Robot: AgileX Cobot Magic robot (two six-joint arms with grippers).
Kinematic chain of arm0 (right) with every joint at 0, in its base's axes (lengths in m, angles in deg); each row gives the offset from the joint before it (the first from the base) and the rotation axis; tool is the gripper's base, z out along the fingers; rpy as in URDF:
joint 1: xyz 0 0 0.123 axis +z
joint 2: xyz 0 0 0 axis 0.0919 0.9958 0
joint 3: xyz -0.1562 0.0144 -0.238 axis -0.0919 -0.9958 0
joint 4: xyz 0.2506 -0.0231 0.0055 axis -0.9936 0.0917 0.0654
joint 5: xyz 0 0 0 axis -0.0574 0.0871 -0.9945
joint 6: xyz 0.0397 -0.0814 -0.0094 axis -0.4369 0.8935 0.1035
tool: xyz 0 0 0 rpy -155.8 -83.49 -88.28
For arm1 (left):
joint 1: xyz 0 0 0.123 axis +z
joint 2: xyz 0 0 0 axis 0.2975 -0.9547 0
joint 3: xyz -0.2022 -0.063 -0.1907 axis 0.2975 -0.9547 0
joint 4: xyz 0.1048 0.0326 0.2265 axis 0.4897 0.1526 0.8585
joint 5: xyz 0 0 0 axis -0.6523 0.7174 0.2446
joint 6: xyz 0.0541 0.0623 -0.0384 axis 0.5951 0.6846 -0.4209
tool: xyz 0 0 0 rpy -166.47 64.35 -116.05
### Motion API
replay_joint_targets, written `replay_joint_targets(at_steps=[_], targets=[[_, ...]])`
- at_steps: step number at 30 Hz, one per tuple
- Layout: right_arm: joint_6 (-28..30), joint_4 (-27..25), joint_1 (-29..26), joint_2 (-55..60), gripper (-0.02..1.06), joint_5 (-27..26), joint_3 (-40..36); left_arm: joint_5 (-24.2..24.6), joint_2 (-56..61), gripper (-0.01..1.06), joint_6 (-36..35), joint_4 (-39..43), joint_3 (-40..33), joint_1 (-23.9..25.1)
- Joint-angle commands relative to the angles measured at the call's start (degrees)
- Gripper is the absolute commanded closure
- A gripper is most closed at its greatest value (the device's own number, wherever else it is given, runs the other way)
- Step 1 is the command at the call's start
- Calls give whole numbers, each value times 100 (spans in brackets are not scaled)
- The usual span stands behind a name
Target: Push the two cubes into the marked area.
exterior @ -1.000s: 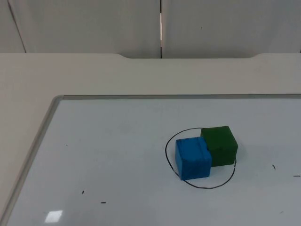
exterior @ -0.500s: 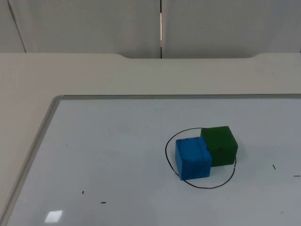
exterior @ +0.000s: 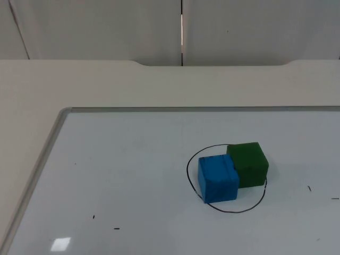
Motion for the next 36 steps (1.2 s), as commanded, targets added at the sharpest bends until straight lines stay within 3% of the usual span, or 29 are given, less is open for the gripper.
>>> replay_joint_targets(at_steps=[1, 36], targets=[[-4, -8, -22, -18, 0, -64, -13, -37, 28, 0, 9, -30, -21, 23], [-4, -8, -22, -18, 0, -75, -13, -37, 28, 0, 9, -30, -21, 23]])
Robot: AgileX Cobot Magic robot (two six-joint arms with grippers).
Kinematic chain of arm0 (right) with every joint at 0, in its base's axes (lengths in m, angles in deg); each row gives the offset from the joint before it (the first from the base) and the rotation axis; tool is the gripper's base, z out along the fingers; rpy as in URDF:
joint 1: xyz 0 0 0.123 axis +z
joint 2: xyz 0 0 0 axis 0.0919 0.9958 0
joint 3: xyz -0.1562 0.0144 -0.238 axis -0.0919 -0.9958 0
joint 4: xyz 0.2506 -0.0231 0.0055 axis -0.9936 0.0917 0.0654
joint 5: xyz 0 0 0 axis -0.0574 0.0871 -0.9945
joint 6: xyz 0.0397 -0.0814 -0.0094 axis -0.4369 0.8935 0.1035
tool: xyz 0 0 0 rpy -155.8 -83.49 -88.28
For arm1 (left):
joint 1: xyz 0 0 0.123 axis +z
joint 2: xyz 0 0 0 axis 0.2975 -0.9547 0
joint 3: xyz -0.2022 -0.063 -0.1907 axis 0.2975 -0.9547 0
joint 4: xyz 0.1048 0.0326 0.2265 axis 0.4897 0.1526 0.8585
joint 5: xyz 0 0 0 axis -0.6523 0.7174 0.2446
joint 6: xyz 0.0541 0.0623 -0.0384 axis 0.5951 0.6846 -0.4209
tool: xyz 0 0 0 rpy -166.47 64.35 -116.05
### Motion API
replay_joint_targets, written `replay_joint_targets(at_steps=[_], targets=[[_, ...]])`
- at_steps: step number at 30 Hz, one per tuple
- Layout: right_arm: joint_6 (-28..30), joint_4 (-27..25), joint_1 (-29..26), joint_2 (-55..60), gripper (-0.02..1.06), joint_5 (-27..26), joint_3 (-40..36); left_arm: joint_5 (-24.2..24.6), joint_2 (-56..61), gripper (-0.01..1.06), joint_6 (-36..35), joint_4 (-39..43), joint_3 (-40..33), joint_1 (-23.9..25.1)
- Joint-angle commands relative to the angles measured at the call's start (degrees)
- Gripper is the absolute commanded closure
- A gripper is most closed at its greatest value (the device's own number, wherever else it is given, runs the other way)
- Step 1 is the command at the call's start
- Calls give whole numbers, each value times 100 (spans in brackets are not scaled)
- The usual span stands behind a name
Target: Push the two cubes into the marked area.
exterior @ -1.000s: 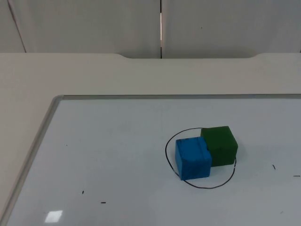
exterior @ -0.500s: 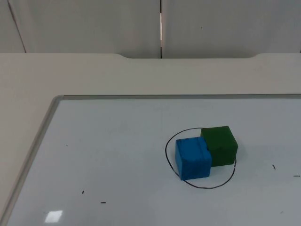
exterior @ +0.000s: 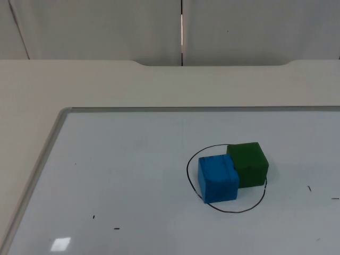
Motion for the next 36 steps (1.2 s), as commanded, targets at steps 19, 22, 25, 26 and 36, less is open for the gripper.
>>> replay_joint_targets(at_steps=[19, 22, 25, 26, 36], targets=[[-4, -8, -863, -18, 0, -75, -13, -37, 28, 0, 9, -30, -21, 23], [-4, -8, -973, -18, 0, -75, -13, -37, 28, 0, 9, -30, -21, 23], [-4, -8, -987, -18, 0, -75, -13, -37, 28, 0, 9, -30, -21, 23], [-4, -8, -987, -18, 0, -75, -13, -37, 28, 0, 9, -30, -21, 23], [-4, -8, -987, -18, 0, -75, -13, -37, 28, 0, 9, -30, -21, 23]])
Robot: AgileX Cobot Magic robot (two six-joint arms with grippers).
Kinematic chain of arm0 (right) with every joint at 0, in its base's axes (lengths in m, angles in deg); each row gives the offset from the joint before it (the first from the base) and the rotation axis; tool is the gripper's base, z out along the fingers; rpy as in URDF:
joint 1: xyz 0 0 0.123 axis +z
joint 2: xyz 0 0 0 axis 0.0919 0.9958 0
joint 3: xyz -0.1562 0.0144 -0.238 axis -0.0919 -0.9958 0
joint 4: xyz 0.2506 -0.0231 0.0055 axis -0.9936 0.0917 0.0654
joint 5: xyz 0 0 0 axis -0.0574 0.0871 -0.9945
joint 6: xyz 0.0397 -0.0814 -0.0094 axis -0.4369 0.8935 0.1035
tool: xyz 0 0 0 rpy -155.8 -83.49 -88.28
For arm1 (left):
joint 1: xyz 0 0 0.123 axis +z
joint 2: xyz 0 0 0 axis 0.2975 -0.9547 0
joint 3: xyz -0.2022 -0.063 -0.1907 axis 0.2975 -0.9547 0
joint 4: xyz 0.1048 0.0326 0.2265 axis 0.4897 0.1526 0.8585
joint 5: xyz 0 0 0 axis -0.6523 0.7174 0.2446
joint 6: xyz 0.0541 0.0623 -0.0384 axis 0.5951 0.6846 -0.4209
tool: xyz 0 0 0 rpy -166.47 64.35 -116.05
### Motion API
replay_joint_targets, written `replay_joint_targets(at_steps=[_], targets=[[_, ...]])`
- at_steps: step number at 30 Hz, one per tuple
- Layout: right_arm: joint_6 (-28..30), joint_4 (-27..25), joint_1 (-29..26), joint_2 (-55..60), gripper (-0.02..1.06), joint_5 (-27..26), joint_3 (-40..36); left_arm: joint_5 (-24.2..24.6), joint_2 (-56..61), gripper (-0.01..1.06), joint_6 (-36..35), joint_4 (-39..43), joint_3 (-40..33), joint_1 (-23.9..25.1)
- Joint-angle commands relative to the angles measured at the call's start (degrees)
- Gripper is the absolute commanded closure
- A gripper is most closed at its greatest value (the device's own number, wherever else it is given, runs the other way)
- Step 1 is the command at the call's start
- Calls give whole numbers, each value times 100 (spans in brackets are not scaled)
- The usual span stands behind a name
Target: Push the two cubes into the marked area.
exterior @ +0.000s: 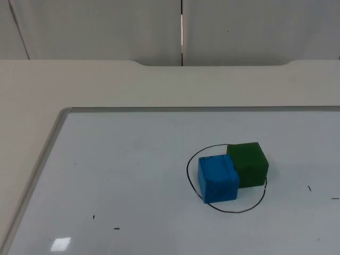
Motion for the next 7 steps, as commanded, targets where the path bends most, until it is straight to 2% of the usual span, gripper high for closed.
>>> replay_joint_targets(at_steps=[1, 7], targets=[[-4, -8, -37, -18, 0, -75, -13, -37, 28, 0, 7, -30, -21, 23], [-4, -8, -37, -18, 0, -75, -13, -37, 28, 0, 7, -30, -21, -321]])
